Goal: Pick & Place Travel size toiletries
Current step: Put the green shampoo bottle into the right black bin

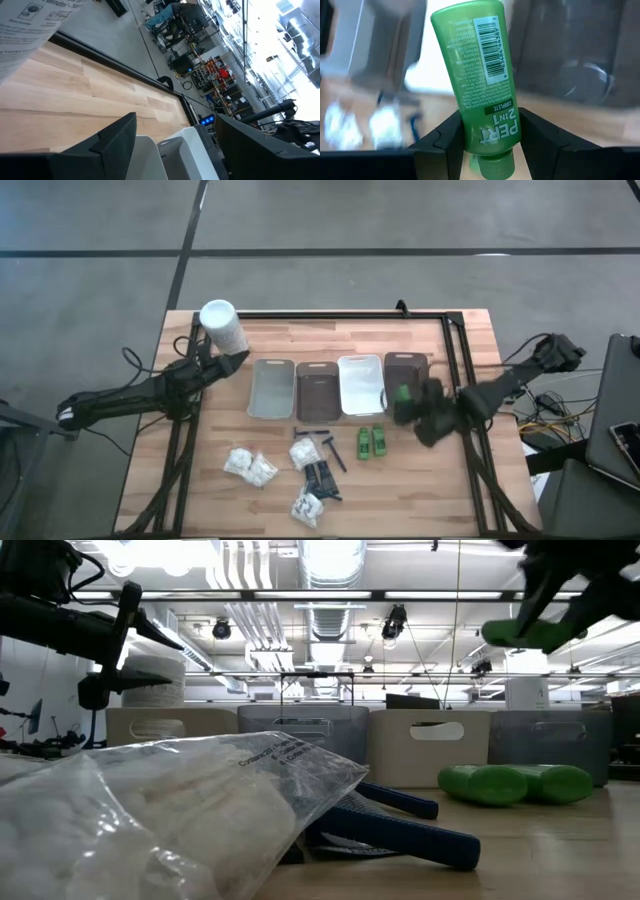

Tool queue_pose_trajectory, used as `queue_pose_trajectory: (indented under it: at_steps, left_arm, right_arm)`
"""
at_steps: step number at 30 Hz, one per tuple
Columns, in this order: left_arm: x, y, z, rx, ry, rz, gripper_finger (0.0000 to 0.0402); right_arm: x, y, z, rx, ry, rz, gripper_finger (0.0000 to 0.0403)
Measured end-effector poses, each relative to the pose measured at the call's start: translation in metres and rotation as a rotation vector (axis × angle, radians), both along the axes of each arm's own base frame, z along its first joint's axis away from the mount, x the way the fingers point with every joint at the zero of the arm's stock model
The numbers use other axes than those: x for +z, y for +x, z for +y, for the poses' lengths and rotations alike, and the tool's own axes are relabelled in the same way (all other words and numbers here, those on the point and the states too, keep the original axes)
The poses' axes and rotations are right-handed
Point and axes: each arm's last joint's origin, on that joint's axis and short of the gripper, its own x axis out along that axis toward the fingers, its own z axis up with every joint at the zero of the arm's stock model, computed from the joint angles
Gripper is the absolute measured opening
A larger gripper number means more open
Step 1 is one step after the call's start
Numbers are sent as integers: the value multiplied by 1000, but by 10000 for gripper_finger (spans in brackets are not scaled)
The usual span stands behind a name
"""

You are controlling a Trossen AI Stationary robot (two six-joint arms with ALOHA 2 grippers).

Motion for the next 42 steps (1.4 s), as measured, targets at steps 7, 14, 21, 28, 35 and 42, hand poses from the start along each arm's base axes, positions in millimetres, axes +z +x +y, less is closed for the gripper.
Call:
queue_pose_trajectory:
  at_steps: [7,14,21,28,35,42]
  left_arm:
    - [0,0,0,3,-15,-18,273]
    - [2,0,0,3,-12,-37,273]
    - [2,0,0,3,-26,-50,273]
    - [2,0,0,2,-28,-52,273]
    - [2,0,0,2,-29,-53,273]
    - [2,0,0,3,-29,-55,273]
  right_arm:
    - [-11,-14,-62,-80,65,83,163]
    - [-37,-20,-90,-86,153,120,154]
    - [-69,-12,-100,-100,194,67,168]
    - [-89,-8,-104,-115,196,91,170]
    - [-95,-4,-104,-106,192,121,224]
    - [-88,-1,-104,-65,171,90,285]
